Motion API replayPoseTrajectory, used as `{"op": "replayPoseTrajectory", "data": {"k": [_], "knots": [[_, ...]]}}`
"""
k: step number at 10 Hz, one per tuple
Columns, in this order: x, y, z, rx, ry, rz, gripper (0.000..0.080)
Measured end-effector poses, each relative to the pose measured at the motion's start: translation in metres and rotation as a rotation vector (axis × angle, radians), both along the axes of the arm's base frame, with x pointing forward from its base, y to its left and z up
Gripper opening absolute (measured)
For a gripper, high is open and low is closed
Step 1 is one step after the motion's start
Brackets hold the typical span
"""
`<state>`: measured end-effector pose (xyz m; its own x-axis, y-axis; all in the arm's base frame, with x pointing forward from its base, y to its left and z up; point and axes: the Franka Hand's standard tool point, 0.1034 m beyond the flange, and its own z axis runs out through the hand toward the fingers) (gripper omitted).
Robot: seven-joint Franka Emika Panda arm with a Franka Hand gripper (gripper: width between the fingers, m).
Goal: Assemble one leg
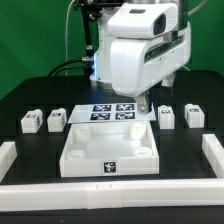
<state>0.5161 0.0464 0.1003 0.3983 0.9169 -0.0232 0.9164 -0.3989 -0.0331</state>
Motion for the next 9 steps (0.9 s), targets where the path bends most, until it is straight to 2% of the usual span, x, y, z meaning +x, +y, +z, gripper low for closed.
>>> {"op": "replayPoseTrajectory", "data": {"k": [1, 2, 4, 5, 7, 9], "knots": [[-0.029, -0.013, -0.006, 0.002, 0.013, 0.108, 0.065], [-0.05, -0.024, -0.014, 0.01, 0.015, 0.244, 0.065], [-0.08, -0.049, -0.041, 0.029, 0.012, 0.385, 0.065], [-0.083, -0.059, -0.053, 0.036, 0.016, 0.373, 0.065], [-0.09, -0.062, -0.072, 0.047, 0.023, 0.358, 0.065], [-0.088, -0.065, -0.078, 0.05, 0.026, 0.354, 0.065]]}}
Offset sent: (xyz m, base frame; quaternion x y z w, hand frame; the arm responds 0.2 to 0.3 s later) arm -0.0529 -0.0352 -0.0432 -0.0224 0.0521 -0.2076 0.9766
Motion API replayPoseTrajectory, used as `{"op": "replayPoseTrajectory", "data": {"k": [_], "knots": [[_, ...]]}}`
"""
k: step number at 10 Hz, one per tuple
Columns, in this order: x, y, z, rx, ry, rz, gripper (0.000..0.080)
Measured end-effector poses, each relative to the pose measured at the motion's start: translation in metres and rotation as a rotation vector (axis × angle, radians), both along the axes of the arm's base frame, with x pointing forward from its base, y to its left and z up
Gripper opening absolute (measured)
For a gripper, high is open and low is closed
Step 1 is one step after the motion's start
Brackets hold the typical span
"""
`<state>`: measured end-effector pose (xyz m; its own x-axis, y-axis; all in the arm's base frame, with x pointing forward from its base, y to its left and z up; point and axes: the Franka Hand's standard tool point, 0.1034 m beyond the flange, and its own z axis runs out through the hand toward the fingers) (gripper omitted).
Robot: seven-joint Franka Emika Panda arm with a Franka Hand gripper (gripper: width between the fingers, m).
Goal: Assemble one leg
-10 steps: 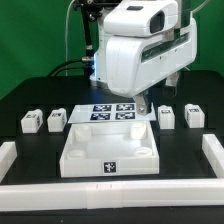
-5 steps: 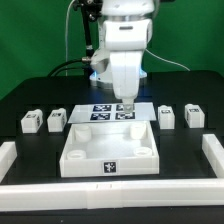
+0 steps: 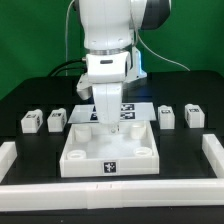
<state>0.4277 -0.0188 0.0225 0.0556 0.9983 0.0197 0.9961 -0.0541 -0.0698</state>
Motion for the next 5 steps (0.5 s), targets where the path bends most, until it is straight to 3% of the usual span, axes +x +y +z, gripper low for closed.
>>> {"op": "replayPoseTrajectory", "data": {"k": [2, 3, 4, 5], "knots": [[0.0, -0.0021, -0.0016, 0.001, -0.005, -0.009, 0.0624], [-0.0003, -0.0021, -0.0019, 0.001, -0.004, -0.009, 0.0449], [-0.0004, -0.0022, -0.0021, 0.001, -0.004, -0.009, 0.0449], [-0.0005, -0.0022, -0.0021, 0.001, -0.004, -0.009, 0.0273]]}}
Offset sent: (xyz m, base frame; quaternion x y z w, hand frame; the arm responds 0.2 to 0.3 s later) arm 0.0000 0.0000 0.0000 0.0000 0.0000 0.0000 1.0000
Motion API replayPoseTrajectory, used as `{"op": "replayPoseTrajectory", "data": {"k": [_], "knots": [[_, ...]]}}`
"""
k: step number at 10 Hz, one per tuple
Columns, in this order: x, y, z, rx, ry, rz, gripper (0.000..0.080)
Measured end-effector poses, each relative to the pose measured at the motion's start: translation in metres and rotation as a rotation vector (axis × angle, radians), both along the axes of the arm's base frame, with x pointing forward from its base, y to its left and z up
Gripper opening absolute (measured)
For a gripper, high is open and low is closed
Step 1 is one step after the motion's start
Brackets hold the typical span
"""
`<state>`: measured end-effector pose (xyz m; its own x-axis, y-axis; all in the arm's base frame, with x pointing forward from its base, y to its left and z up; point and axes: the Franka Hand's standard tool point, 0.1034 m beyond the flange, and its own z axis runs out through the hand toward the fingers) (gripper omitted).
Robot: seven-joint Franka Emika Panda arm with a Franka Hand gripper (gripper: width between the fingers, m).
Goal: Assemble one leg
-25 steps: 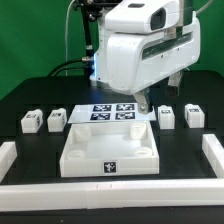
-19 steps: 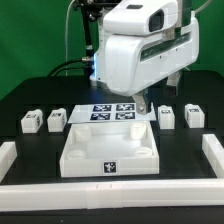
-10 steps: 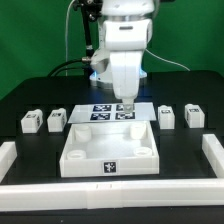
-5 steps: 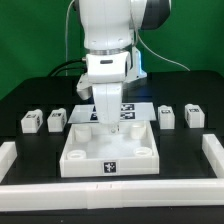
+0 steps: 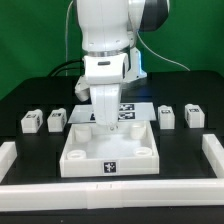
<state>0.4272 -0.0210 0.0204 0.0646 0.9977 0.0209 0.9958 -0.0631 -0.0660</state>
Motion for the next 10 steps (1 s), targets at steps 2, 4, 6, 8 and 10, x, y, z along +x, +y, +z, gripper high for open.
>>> {"op": "replayPoseTrajectory", "data": {"k": [2, 4, 6, 8, 10], "knots": [[-0.0002, 0.0002, -0.0002, 0.0, 0.001, 0.0, 0.0092], [-0.0001, -0.0004, -0.0001, 0.0, 0.0, -0.002, 0.0057], [-0.0001, -0.0004, -0.0001, 0.0, 0.0, -0.002, 0.0057], [-0.0001, -0.0004, -0.0001, 0.0, 0.0, -0.002, 0.0057], [-0.0001, -0.0004, -0.0001, 0.0, 0.0, -0.002, 0.0057]]}}
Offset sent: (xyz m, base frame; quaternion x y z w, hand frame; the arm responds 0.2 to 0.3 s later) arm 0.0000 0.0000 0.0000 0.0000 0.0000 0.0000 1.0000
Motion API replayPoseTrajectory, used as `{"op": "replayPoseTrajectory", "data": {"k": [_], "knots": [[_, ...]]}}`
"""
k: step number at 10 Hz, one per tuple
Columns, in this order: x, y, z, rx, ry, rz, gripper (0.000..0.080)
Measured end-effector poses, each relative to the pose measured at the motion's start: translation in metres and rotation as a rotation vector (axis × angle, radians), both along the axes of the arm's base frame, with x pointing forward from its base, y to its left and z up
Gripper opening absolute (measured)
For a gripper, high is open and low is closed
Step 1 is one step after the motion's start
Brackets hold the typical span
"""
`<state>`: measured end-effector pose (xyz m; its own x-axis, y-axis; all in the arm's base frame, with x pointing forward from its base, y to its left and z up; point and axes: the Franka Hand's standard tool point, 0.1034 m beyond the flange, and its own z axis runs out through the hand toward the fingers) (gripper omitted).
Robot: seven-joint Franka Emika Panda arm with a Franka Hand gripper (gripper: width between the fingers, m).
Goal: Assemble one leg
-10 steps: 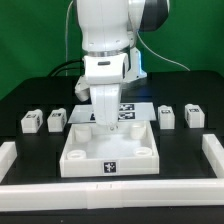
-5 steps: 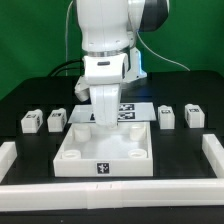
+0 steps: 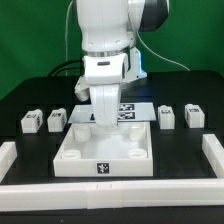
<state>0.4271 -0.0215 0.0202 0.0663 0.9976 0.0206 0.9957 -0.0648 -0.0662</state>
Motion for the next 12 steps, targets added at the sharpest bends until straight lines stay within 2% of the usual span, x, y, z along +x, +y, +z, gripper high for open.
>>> {"op": "replayPoseTrajectory", "data": {"k": [1, 2, 5, 7, 8, 12], "knots": [[0.0, 0.001, 0.0, 0.0, 0.0, 0.0, 0.0057], [0.007, 0.011, 0.0, 0.004, -0.012, 0.005, 0.0057], [0.045, 0.061, 0.001, 0.03, -0.055, 0.013, 0.0057], [0.062, 0.088, 0.001, 0.043, -0.076, 0.009, 0.0057], [0.062, 0.092, 0.001, 0.042, -0.074, 0.018, 0.0058], [0.062, 0.09, 0.001, 0.046, -0.084, 0.026, 0.0058]]}}
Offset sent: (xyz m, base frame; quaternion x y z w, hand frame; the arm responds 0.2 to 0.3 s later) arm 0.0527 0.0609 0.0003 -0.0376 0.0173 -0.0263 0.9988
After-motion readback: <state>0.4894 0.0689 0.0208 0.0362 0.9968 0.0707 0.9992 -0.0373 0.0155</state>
